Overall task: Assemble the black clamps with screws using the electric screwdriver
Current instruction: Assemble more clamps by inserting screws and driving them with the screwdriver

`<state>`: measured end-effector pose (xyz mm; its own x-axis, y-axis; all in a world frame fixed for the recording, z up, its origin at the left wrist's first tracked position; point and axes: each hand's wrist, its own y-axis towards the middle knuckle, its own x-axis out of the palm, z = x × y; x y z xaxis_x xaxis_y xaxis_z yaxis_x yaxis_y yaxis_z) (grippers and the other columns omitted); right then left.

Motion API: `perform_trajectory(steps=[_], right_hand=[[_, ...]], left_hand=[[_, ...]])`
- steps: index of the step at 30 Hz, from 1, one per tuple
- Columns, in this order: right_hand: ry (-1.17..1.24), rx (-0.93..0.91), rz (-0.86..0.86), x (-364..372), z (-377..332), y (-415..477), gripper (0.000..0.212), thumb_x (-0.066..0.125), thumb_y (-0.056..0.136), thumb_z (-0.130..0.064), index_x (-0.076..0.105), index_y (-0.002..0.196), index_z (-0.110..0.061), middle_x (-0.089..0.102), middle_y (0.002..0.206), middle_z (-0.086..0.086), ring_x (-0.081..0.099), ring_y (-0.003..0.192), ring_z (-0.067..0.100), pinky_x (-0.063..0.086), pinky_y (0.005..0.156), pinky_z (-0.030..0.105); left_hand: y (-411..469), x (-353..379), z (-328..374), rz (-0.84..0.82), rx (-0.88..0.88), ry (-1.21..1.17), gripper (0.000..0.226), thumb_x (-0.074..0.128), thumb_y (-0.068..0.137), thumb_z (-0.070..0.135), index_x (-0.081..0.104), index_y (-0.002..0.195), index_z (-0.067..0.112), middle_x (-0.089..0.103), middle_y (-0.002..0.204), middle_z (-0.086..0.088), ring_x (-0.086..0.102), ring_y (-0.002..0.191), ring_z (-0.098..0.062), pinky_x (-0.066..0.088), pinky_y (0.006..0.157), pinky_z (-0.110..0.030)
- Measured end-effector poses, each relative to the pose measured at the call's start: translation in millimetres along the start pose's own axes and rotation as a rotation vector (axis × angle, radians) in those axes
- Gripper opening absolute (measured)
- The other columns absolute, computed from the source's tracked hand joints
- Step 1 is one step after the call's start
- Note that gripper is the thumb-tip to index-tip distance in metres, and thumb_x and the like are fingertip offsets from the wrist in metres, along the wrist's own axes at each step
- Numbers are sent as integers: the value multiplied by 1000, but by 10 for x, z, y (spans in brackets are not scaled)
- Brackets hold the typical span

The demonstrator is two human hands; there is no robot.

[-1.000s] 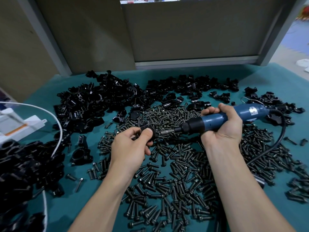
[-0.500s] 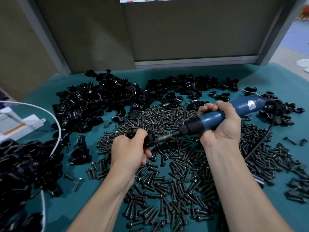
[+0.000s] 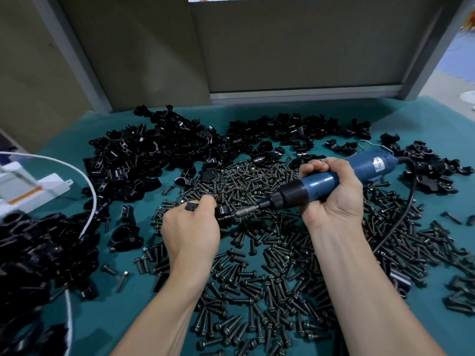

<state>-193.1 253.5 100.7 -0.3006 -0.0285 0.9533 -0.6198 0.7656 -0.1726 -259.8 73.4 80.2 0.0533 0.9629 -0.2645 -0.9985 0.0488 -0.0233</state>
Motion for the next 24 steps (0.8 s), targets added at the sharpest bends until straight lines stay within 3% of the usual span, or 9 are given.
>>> perform_trajectory(steps=[14,19,24], right_hand=[[-25,-1,-15,7,30,-18,18,55,93,7,50,88,-9,52,63,4,54,55,14,52,56,28],[-21,0,-30,-1,28,-28,17,55,93,6,50,88,-10,52,64,3,54,55,14,52,56,28],[-30,13,-46,-12,7,-24,16,54,94,4,51,85,-9,51,64,2,54,55,14,52,56,28]], left_hand=[[53,32,-86,79,34,-6,53,63,83,22,28,43,22,27,35,14,24,33,-10,22,47,-28],[56,35,-101,80,48,-6,56,63,84,20,33,37,19,29,34,14,26,32,-10,22,35,-23],[49,43,-85,65,30,-5,57,65,84,21,34,36,19,30,34,13,27,33,-10,26,49,-29]])
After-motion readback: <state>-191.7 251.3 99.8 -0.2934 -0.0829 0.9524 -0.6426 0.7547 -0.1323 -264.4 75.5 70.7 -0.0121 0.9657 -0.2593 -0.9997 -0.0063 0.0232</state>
